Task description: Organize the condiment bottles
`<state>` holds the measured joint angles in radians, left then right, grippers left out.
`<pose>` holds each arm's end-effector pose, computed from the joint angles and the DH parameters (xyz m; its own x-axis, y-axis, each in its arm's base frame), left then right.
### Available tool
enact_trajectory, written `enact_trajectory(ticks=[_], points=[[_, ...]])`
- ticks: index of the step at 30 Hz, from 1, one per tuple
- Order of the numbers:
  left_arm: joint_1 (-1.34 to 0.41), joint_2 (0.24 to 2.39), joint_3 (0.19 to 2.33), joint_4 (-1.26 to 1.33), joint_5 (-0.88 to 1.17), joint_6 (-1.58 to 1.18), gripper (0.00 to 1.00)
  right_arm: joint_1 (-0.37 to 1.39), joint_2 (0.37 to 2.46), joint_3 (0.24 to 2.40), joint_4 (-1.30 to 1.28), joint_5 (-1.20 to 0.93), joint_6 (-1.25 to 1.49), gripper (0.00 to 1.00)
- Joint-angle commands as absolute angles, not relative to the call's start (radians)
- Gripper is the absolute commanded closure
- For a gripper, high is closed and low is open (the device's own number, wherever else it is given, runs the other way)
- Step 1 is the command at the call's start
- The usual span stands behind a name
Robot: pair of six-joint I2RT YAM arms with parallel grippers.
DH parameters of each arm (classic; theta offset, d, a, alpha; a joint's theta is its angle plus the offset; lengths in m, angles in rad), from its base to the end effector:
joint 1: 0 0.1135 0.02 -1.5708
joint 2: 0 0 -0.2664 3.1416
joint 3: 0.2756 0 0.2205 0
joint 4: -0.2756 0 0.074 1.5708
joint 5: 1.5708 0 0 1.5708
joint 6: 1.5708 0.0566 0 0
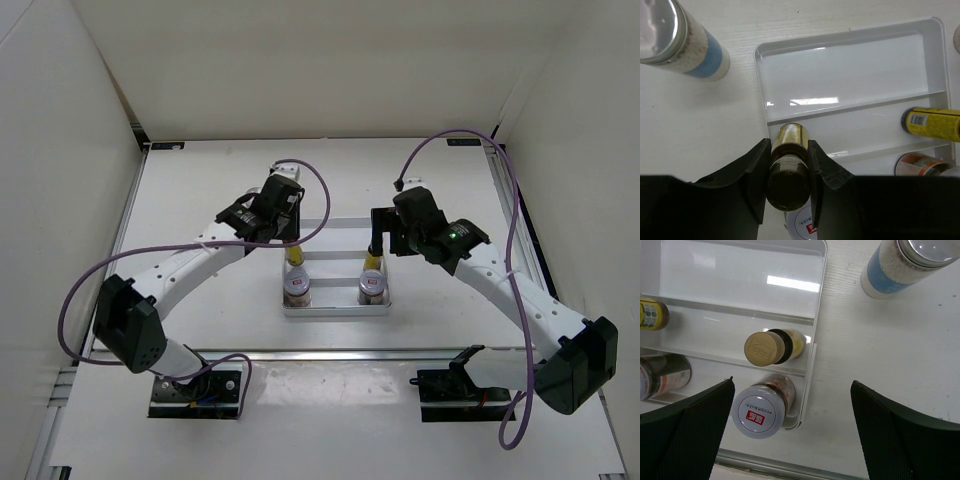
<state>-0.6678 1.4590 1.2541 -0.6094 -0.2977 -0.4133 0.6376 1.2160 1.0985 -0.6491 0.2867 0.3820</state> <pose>0.2444 -0.1716 0.3006 -0.6972 0.0609 -0.7143 0.1681 0.9825 -0.0803 0.2005 0.1286 0.3090 -0.6691 -0.0506 -0.7415 -0.1701 0.9816 0.0865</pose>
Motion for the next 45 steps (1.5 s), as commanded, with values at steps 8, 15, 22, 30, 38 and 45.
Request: enact_trajectory(ticks=[8, 15, 22, 30, 38, 45], points=[[-0.683, 1.505, 1.235, -0.554, -0.262, -0.446, 0.77, 0.635, 1.181, 1.100, -0.640, 0.310, 0.383, 0.00], [-0.683, 1.514, 1.235, -0.554, -0.262, -0.446, 0.20, 0.635, 1.172, 1.100, -0.649, 0.319, 0.383, 0.00], [-0.683, 1.479, 1.353, -0.629, -0.310, -0.423, 0.00, 0.600, 1.186, 1.176, -0.667, 0.365, 0.374, 0.00], [-0.631, 1.309, 1.364, -0.667, -0.497, -0.273, 0.00, 0.454, 1.374, 1.354, -0.695, 0.338, 0.319, 0.00], [-0.410, 1.161, 1.092, -0.676, -0.517, -0.281, 0.00, 0.344, 1.601, 1.509, -0.693, 0.328, 0.296, 0.00], [-0.399, 1.132, 0.989, -0.631, -0.476, -0.281, 0.00, 0.288, 1.770, 1.592, -0.729, 0.330, 0.284, 0.00]])
